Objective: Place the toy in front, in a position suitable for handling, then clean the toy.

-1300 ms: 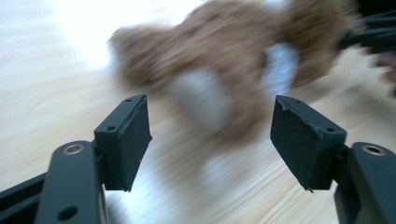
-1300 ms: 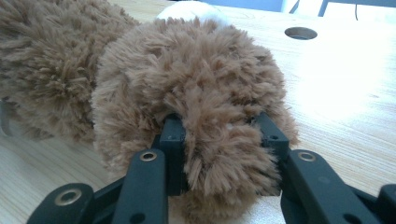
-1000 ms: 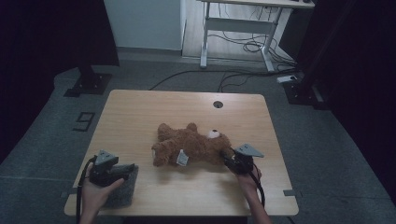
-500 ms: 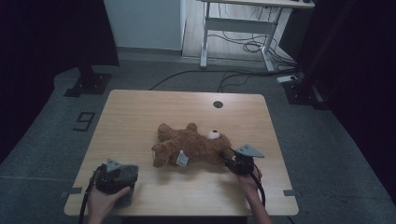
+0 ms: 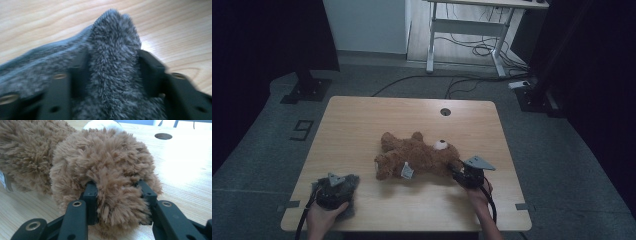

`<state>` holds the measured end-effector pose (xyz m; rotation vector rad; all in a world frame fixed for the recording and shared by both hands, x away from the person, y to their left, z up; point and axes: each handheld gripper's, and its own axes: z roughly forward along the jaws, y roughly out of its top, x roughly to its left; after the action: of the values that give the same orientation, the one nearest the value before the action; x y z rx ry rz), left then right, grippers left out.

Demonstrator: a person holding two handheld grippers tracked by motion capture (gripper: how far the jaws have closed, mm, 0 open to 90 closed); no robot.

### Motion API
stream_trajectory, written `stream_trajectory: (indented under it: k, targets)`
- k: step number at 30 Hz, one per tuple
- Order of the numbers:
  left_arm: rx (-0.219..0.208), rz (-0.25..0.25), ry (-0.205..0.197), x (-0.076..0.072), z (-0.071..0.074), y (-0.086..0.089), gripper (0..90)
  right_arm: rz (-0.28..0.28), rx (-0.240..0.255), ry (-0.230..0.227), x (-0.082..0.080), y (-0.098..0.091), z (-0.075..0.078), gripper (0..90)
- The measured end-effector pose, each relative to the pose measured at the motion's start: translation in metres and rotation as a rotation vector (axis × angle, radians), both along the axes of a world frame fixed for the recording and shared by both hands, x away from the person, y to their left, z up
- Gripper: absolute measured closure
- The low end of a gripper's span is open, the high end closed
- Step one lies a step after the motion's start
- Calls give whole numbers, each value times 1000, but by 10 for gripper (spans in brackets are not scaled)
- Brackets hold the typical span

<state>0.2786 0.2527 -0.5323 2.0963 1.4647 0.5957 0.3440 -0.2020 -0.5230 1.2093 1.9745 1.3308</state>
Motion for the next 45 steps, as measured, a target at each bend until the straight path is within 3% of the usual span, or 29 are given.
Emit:
stream_trajectory:
  k: [1,5,12,16,19,26,32,39,45]
  targets:
    - [-1,2,2,0,0,1,647,0,1,0,0,0,0,610]
    - [-52,-4,-8,-1,6,9,735,-2,4,0,0,0,0,610]
    - [-186,-32,-128,-10,28,13,760,2,4,-1,0,-1,0,610]
    - [-205,-34,-167,-14,35,11,765,2,4,-2,0,-1,0,610]
    - [-227,-42,-169,-15,38,11,759,2,4,-2,0,-1,0,608]
    - [-244,-83,-230,-20,53,-1,760,3,6,-4,0,-1,-1,607]
    - [-269,-126,-257,-20,63,-12,759,4,8,-4,-1,-1,-1,607]
    - [-248,-204,-275,-11,84,-39,759,8,14,-4,0,-2,-1,605]
    - [-272,-274,-299,6,107,-70,757,10,19,-4,0,-2,-2,605]
